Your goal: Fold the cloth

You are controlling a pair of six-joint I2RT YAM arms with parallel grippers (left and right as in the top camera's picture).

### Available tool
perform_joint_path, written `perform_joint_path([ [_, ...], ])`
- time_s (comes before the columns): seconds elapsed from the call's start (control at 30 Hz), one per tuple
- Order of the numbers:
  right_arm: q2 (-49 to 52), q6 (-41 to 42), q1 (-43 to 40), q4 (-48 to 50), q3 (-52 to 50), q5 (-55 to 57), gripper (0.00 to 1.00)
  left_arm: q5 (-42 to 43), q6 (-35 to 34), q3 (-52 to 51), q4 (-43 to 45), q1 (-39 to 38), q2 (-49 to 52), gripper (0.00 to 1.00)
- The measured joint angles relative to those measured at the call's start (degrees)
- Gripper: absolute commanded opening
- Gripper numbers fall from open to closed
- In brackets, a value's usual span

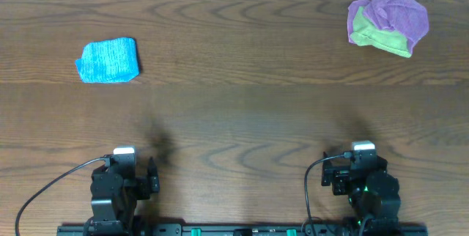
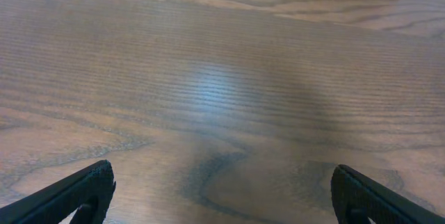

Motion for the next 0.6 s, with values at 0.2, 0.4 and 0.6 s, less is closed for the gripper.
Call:
perform_joint_path([
  [0.2, 0.0, 0.0, 0.0, 0.0, 0.0, 0.1, 0.99, 0.0, 0.0, 0.0, 0.0, 0.0, 0.0, 0.95],
  [0.4, 0.0, 0.0, 0.0, 0.0, 0.0, -0.2, 0.99, 0.0, 0.0, 0.0, 0.0, 0.0, 0.0, 0.95],
  [0.6, 0.0, 1.2, 0.0, 0.5, 0.0, -0.4, 0.99, 0.0, 0.0, 0.0, 0.0, 0.0, 0.0, 0.96],
])
